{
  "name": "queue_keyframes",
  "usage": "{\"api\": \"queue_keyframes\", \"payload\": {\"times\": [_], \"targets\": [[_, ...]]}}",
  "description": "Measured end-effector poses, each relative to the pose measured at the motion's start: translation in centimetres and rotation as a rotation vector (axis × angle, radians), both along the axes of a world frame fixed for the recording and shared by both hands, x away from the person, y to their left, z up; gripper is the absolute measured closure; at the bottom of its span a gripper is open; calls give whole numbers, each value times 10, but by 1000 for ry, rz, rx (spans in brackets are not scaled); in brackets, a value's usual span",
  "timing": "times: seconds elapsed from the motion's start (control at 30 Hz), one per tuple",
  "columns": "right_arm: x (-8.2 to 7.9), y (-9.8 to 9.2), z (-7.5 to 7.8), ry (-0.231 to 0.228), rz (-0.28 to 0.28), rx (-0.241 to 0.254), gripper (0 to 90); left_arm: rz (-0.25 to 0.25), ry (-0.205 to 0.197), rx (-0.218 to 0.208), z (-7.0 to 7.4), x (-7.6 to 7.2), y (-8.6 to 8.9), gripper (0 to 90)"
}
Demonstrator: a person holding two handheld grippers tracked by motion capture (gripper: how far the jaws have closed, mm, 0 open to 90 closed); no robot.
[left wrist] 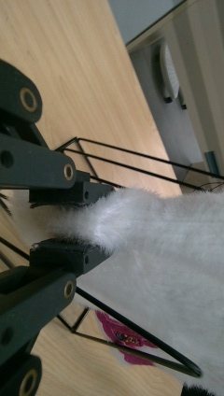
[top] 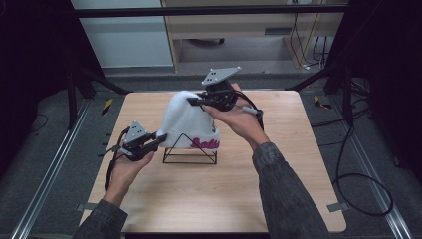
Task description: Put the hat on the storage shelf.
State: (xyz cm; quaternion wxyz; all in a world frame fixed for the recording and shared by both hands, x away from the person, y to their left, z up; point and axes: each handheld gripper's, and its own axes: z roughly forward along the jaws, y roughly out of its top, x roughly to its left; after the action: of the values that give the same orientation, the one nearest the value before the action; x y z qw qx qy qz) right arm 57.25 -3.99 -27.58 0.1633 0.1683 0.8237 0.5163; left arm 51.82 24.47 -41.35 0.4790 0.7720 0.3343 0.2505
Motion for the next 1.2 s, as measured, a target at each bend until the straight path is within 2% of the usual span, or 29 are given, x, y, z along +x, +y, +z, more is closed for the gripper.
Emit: {"api": "queue_keyframes", "payload": {"times": [0.27,0.53,0.83,0.97,1.03,1.13,1.2], "targets": [[-6,6,-20,33,-1,-45,821,10,32,19,-16,1,5,745],[-9,16,-31,58,1,-86,821,13,75,32,-31,3,13,741],[-12,24,-35,65,13,-111,821,9,100,37,-38,3,17,735],[-14,26,-38,73,17,-128,812,16,128,47,-41,3,19,699],[-14,28,-40,86,10,-138,764,33,124,44,-41,1,22,669],[-15,28,-41,92,12,-145,739,58,117,27,-39,-1,28,640],[-16,27,-41,94,16,-137,705,72,119,17,-39,-3,34,628]]}}
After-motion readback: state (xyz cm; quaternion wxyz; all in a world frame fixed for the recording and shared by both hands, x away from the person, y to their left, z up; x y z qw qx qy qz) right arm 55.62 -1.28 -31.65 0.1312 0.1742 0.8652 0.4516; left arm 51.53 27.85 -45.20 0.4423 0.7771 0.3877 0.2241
